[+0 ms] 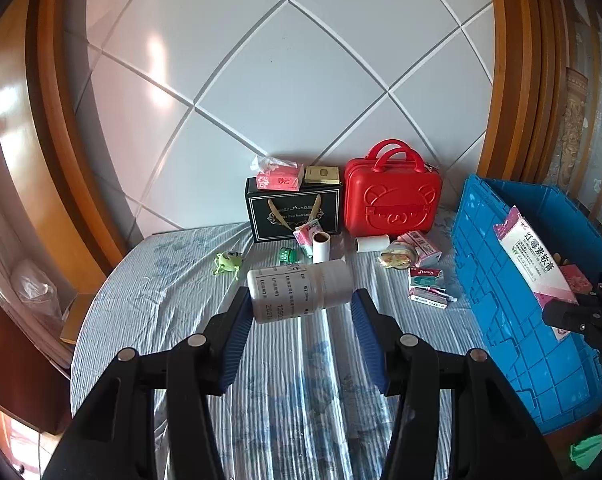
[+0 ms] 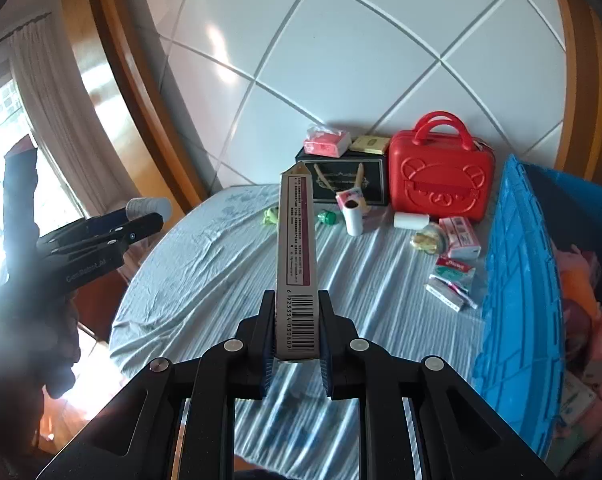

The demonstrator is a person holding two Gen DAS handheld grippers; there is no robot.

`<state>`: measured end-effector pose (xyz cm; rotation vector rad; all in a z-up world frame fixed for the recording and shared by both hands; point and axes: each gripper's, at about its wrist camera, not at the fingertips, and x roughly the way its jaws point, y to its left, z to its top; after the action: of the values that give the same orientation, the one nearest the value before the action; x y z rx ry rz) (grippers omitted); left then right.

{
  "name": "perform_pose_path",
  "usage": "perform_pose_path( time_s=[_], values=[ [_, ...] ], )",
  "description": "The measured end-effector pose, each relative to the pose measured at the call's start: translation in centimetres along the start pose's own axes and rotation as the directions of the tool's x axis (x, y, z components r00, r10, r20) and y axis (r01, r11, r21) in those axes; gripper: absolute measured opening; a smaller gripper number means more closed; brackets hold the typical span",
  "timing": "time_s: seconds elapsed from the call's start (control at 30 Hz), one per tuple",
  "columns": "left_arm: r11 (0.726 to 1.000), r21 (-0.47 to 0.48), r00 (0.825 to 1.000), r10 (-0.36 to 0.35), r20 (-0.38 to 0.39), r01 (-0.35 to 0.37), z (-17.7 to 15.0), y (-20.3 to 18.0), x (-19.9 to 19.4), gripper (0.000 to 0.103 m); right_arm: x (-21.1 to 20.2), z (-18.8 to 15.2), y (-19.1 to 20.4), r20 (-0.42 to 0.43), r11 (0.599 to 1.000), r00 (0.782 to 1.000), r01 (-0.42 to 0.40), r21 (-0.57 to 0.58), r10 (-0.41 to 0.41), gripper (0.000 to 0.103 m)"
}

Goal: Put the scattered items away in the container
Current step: 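Lift the white bottle and pink box and carry both toward the crate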

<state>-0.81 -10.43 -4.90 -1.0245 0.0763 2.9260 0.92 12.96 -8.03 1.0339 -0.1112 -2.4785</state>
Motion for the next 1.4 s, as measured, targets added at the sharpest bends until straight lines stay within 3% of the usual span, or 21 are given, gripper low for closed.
perform_pose_path(
  time_s=[0.5,0.87,1.4],
  values=[
    [0.999,0.034,0.999,-0.039,0.013,0.038,2.3,-7.4,0.3,0.050,-4.4,-0.5,-6.8,0.043,0.998,0.999,0.024,0.059,-0.027,0.018],
    [0.989,0.109,0.994,-0.108,0.033,0.104,4.9,-14.3,0.5,0.050,-8.0,-1.1,-11.4,0.086,0.989,0.994,0.053,0.136,-0.065,0.018],
    [0.946,0.230,0.970,-0.242,0.036,0.227,7.2,-23.2,1.2,0.050,-12.6,-3.1,-17.1,0.136,0.956,0.969,0.169,0.241,-0.206,0.018]
  ],
)
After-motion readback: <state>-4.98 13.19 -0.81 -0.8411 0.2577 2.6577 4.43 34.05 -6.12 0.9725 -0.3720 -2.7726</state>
